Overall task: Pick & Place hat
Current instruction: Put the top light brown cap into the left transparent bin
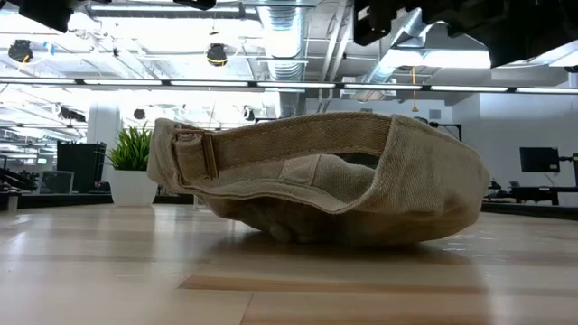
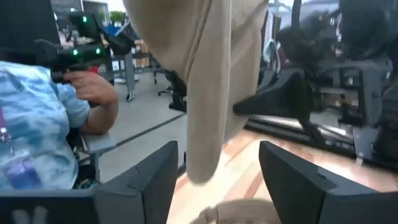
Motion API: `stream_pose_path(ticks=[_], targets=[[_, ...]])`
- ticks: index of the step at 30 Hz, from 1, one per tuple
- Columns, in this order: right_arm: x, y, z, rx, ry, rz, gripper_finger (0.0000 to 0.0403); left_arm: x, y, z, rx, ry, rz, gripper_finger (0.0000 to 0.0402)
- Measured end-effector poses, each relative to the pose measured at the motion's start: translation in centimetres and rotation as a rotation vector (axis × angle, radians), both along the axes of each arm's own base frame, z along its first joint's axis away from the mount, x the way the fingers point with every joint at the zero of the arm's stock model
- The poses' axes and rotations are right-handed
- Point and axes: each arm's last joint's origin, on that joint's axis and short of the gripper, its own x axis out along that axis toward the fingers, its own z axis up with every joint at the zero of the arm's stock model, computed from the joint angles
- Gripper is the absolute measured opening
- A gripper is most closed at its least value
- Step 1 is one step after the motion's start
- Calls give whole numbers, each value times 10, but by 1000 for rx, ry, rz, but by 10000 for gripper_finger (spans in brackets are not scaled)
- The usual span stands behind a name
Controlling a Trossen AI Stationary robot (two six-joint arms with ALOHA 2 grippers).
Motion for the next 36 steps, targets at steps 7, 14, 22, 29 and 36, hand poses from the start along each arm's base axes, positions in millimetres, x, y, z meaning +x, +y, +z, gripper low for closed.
stream_pose_path(ticks=[7,14,22,29,36], targets=[[8,2,-3,-2,8,-1,214,0,0,0,0,0,0,21],[16,5,-6,-5,16,-1,151,1,1,-1,3,7,5,21],[14,8,-2,12,2,85,16,1,1,0,0,3,9,21],[14,7,-2,28,14,88,8,1,1,0,0,5,10,22],[14,7,-2,30,18,77,4,1,2,0,-10,9,25,46]])
